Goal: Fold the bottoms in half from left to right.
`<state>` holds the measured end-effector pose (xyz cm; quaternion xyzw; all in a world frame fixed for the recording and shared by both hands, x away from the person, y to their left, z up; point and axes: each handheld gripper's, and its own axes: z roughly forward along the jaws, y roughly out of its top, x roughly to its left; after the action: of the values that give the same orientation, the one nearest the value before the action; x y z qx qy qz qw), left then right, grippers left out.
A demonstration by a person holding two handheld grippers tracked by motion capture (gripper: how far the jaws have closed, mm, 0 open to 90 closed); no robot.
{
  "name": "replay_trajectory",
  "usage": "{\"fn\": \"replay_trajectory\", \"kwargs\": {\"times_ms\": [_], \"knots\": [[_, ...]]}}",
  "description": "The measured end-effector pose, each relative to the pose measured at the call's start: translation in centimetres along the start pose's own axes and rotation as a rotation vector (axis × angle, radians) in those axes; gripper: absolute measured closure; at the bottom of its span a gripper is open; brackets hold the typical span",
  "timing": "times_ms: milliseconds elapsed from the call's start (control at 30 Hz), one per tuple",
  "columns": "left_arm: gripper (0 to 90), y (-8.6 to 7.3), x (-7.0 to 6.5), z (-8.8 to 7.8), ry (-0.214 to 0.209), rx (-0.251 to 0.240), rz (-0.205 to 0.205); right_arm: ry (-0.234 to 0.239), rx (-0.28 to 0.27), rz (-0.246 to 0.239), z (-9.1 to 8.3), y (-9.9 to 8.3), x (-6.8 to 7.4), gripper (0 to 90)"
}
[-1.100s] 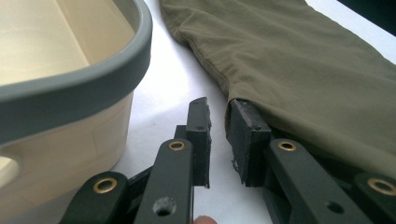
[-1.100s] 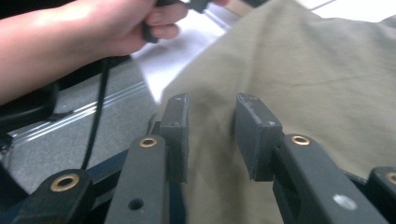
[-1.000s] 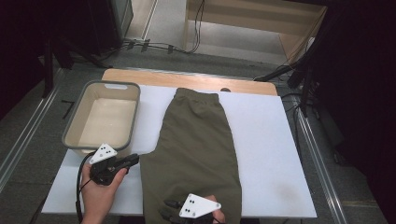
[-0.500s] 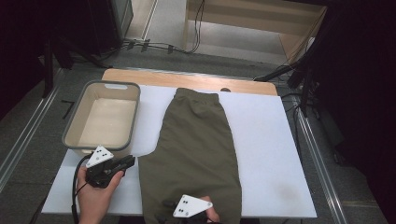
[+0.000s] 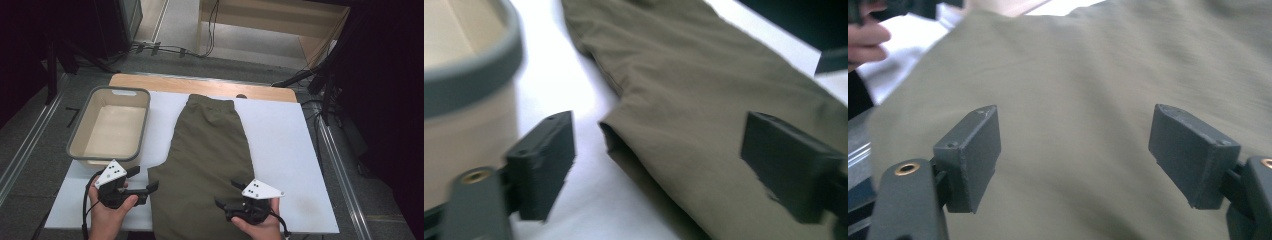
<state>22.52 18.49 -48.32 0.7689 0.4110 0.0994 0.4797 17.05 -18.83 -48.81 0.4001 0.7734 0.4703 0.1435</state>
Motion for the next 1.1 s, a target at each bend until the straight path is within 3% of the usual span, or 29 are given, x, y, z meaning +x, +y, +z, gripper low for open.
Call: {"fn": "replay_trajectory", "kwargs": {"times_ms": [67, 233, 433, 500, 600, 700, 800, 833, 900, 1000, 1100], "knots": [[9.6, -0.1, 0.0, 0.5, 0.013, 0.029, -0.008, -0.022, -0.001, 0.016, -0.3, -0.2, -1.0, 17.5], [12.0, -0.9, 0.7, 1.4, 0.098, 0.101, -0.053, -0.099, 0.005, 0.064, -1.0, -1.0, -3.6, 18.5], [21.2, -1.1, 1.0, 1.8, 0.155, 0.134, -0.051, -0.225, 0.067, 0.144, -1.0, -2.4, -6.3, 31.1], [25.6, -1.1, 0.9, 2.0, 0.147, 0.144, -0.048, -0.244, 0.095, 0.172, -0.8, -2.9, -6.9, 33.7], [35.2, -1.2, 0.7, 2.3, 0.097, 0.167, -0.017, -0.26, 0.13, 0.186, -0.4, -3.3, -7.2, 39.2], [46.2, -1.2, 0.4, 2.4, 0.075, 0.182, 0.009, -0.255, 0.137, 0.177, -0.3, -3.3, -7.1, 45.2], [64.5, -1.1, 0.5, 2.4, 0.049, 0.209, -0.001, -0.273, 0.145, 0.161, -0.1, -3.3, -6.7, 50.3], [74.2, -1.0, 0.7, 2.4, 0.024, 0.226, -0.006, -0.279, 0.147, 0.157, -0.2, -3.3, -6.6, 54.7], [86.6, -1.1, 0.7, 2.3, 0.018, 0.238, 0.0, -0.282, 0.151, 0.146, -0.3, -3.4, -6.4, 67.6], [88.7, -1.1, 0.6, 2.0, 0.013, 0.251, 0.003, -0.231, 0.151, 0.134, -0.6, -3.7, -6.1, 85.2], [88.9, -1.3, 0.5, 1.5, 0.0, 0.266, 0.008, -0.218, 0.149, 0.125, -0.9, -4.0, -5.8, 86.7]]}}
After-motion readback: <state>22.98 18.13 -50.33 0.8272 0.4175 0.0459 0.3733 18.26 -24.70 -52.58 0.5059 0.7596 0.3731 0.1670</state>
